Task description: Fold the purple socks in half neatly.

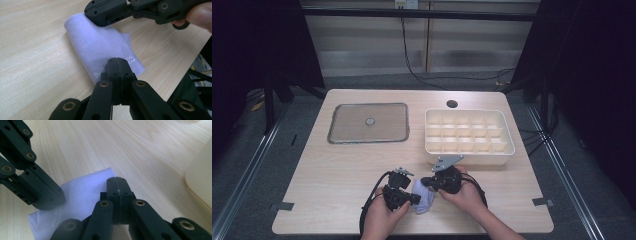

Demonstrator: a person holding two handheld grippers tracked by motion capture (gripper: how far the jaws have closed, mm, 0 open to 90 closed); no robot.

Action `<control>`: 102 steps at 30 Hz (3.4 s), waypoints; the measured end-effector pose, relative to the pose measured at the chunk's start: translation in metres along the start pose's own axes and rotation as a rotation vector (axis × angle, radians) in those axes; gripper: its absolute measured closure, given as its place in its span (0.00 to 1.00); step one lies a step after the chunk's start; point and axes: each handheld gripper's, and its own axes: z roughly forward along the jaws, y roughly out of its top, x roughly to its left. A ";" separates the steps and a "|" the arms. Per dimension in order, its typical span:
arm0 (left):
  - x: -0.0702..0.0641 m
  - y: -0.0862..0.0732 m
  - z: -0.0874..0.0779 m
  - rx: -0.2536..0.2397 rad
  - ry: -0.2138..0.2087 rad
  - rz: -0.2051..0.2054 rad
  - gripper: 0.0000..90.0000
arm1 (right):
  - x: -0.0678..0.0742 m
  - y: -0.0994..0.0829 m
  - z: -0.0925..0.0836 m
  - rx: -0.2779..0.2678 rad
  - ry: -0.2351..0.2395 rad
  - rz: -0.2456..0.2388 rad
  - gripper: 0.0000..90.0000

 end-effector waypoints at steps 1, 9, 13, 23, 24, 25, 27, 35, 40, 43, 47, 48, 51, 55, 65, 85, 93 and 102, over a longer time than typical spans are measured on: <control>0.000 0.000 -0.001 -0.007 -0.004 -0.006 0.99 | 0.000 0.000 0.000 -0.002 0.001 0.006 1.00; 0.008 -0.001 -0.017 -0.046 -0.007 -0.011 0.95 | -0.003 0.001 -0.007 -0.013 -0.009 0.020 0.94; 0.013 -0.002 -0.024 -0.069 0.006 -0.016 0.92 | -0.003 0.002 -0.012 -0.021 -0.014 0.032 0.86; 0.022 -0.005 -0.027 -0.094 0.046 -0.032 0.83 | -0.002 0.003 -0.030 -0.046 -0.031 0.047 0.70; 0.023 -0.005 -0.026 -0.092 0.043 -0.032 0.83 | -0.002 0.002 -0.031 -0.049 -0.029 0.046 0.69; 0.023 -0.005 -0.026 -0.086 0.044 -0.025 0.83 | -0.002 0.002 -0.033 -0.047 -0.031 0.045 0.68; 0.023 -0.006 -0.023 -0.082 0.051 -0.025 0.83 | -0.002 0.001 -0.035 -0.055 -0.028 0.052 0.67; 0.025 -0.005 -0.012 -0.062 0.022 -0.033 0.82 | -0.007 -0.007 -0.043 -0.051 -0.038 0.074 0.65; 0.018 -0.002 -0.003 -0.037 0.009 -0.016 0.83 | -0.012 -0.012 -0.046 -0.041 -0.050 0.072 0.64; 0.013 0.002 0.004 -0.036 0.006 -0.013 0.84 | -0.014 -0.015 -0.049 -0.044 -0.051 0.079 0.64; 0.005 0.009 0.013 -0.034 -0.002 -0.011 0.85 | -0.016 -0.018 -0.054 -0.046 -0.061 0.087 0.64; 0.003 0.011 0.016 -0.033 -0.009 -0.014 0.85 | -0.017 -0.019 -0.056 -0.045 -0.062 0.086 0.64; -0.004 0.017 0.025 -0.034 -0.023 -0.018 0.85 | -0.019 -0.021 -0.061 -0.045 -0.073 0.091 0.64; -0.013 0.024 0.033 -0.029 -0.044 -0.011 0.86 | -0.023 -0.025 -0.068 -0.051 -0.084 0.103 0.64; -0.013 0.024 0.019 -0.060 -0.047 -0.008 0.77 | -0.024 -0.030 -0.083 -0.069 -0.076 0.130 0.61; 0.030 -0.010 -0.025 -0.119 0.038 -0.016 0.65 | -0.008 -0.037 -0.071 -0.026 -0.028 0.229 0.51; 0.033 -0.013 -0.025 -0.123 0.054 0.002 0.63 | -0.005 -0.040 -0.062 -0.018 -0.004 0.260 0.44; 0.038 -0.015 -0.026 -0.144 0.078 0.027 0.58 | -0.009 -0.041 -0.057 0.018 -0.026 0.229 0.44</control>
